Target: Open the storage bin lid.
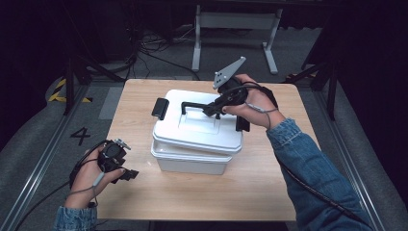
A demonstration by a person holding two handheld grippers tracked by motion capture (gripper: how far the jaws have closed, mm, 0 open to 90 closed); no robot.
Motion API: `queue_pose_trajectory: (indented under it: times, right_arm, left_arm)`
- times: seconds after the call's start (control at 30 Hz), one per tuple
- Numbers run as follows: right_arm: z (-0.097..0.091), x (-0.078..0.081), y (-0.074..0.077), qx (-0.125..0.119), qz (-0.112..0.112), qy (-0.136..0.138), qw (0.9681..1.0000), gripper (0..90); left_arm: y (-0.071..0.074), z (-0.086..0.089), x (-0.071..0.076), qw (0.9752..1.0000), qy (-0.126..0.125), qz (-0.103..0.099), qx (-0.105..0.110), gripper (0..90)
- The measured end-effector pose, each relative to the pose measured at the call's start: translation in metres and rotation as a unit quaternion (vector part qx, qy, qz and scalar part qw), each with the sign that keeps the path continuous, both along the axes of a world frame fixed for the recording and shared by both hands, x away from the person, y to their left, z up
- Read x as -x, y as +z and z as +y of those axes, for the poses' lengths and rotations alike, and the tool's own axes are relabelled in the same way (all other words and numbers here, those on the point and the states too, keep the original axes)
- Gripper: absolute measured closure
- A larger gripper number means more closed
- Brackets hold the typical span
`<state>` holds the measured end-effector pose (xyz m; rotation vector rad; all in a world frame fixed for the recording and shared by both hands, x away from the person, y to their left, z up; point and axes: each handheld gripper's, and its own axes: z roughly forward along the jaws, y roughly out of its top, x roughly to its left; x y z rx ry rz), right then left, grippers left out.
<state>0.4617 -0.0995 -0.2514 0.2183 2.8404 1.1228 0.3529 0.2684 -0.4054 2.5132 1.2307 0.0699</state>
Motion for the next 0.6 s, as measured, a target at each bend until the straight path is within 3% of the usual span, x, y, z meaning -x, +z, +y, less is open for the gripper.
queue_pose_trajectory:
  times: [0.6]
  right_arm:
    - [-0.089,-0.003,0.011,-0.019,-0.009,-0.072,0.9971,84.8]
  left_arm:
    - [-0.002,-0.003,-0.001,1.0,-0.001,0.006,-0.005,27.7]
